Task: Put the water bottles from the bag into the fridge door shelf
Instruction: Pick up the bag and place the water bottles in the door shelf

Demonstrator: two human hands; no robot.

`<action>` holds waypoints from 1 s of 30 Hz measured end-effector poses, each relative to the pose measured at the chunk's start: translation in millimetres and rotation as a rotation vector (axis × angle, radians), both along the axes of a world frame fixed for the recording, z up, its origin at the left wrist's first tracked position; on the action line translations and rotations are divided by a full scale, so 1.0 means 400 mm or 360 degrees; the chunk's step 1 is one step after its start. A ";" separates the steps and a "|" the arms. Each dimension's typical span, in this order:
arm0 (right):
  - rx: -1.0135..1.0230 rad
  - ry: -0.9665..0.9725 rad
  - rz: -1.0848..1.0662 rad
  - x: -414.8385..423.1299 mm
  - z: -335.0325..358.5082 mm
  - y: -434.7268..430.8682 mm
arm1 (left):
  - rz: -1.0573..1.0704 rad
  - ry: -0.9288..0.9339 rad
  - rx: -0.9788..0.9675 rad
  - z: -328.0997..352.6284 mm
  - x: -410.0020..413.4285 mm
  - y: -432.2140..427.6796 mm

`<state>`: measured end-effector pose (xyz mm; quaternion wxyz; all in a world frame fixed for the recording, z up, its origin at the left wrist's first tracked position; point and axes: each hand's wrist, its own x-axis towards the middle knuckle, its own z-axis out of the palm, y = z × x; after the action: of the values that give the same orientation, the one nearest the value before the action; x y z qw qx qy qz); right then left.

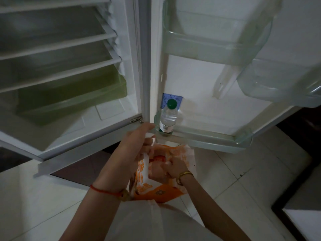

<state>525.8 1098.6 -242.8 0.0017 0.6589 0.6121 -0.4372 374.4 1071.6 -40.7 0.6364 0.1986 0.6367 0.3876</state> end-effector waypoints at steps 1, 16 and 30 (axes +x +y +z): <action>0.0125 -0.0023 0.0049 -0.002 0.012 0.003 | 0.0007 -0.0018 0.0010 0.001 -0.003 -0.003; 0.1207 0.0142 -0.0146 0.143 0.471 0.034 | -0.0143 0.0025 0.0015 -0.018 0.066 -0.005; 0.1288 0.0375 -0.0321 0.148 0.409 0.217 | 0.0012 0.0032 -0.0007 -0.032 0.046 0.004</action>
<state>584.9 1185.4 -79.3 -0.3694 0.6086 0.6627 -0.2322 392.9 1073.3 -53.3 0.6289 0.1988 0.6447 0.3864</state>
